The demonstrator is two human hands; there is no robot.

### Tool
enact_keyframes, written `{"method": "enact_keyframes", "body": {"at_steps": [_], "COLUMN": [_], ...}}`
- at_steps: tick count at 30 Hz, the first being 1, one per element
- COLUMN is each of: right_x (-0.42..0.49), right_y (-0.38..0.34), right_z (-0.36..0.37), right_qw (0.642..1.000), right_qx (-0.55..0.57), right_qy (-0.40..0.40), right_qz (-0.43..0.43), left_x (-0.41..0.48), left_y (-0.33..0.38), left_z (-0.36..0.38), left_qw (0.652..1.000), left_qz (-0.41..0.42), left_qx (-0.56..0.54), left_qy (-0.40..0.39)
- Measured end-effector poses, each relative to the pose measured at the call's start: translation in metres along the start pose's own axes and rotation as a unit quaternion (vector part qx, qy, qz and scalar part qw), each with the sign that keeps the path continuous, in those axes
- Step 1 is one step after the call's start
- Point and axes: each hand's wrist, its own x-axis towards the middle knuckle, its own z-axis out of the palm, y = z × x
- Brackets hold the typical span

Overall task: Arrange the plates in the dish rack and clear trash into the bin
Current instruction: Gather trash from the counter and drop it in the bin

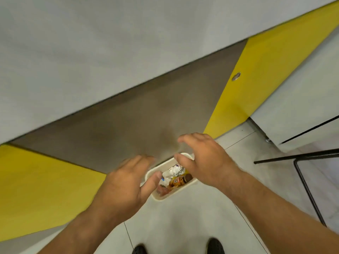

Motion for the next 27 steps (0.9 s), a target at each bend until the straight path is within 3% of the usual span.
{"method": "enact_keyframes", "body": {"at_steps": [7,12,20,27], "right_x": [-0.04,-0.065,-0.082,-0.077], "right_y": [-0.104,-0.181,-0.28,-0.303], "right_z": [-0.136,-0.202,-0.253,-0.256], "right_qw": [0.995,0.988,0.977,0.973], "right_qx": [0.02,-0.011,0.008,0.026], "right_qy": [0.078,0.119,0.18,0.196], "right_qz": [-0.058,-0.098,-0.115,-0.117], "left_x": [-0.016,-0.038,-0.075,-0.072], "left_y": [0.076,0.089,0.063,0.053], "left_z": [-0.159,-0.249,-0.343,-0.37], "left_qw": [0.992,0.98,0.969,0.968], "left_qz": [0.094,0.138,0.108,0.106], "left_qx": [-0.016,-0.034,-0.114,-0.103], "left_qy": [0.078,0.136,0.192,0.203]}}
